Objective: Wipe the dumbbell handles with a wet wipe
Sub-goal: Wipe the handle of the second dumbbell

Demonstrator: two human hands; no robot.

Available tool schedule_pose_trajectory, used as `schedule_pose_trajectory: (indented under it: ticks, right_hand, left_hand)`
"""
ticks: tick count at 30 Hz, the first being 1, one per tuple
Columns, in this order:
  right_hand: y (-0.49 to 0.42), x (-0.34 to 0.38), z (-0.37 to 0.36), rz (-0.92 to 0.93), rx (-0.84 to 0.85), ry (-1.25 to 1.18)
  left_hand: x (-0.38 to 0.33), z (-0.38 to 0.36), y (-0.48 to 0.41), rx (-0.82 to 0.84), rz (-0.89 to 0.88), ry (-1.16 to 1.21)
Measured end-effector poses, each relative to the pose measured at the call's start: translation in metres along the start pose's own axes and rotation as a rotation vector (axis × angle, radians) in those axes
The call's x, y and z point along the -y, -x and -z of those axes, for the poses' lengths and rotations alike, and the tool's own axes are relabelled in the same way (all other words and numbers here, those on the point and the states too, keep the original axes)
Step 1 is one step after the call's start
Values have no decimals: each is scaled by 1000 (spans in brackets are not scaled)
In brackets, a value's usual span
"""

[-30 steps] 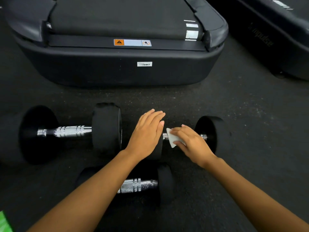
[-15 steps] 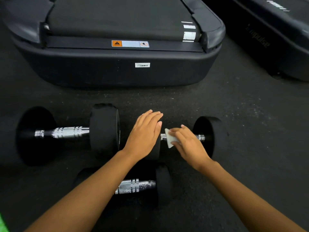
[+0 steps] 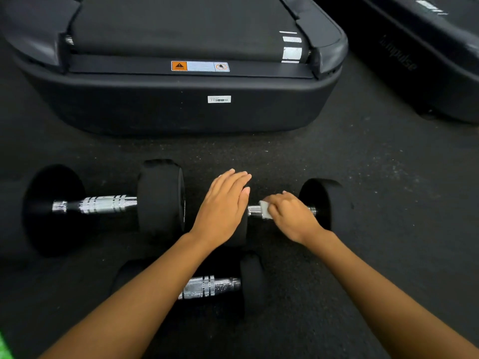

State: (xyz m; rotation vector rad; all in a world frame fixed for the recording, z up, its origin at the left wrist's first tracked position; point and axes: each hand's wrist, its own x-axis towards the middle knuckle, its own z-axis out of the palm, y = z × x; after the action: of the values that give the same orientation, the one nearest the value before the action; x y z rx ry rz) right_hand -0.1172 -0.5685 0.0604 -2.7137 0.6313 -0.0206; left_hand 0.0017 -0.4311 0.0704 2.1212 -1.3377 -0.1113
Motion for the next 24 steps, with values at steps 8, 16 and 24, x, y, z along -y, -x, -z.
schedule_pose_trajectory:
  ticks: [8, 16, 24]
  right_hand:
    - [12, 25, -25, 125, -103, 40]
    - [30, -10, -7, 16, -139, -13]
    - [6, 34, -25, 110, -65, -9]
  left_hand:
    - [-2, 1, -3, -4, 24, -6]
    - [-14, -4, -1, -90, 89, -37]
    - [-11, -9, 2, -155, 82, -50]
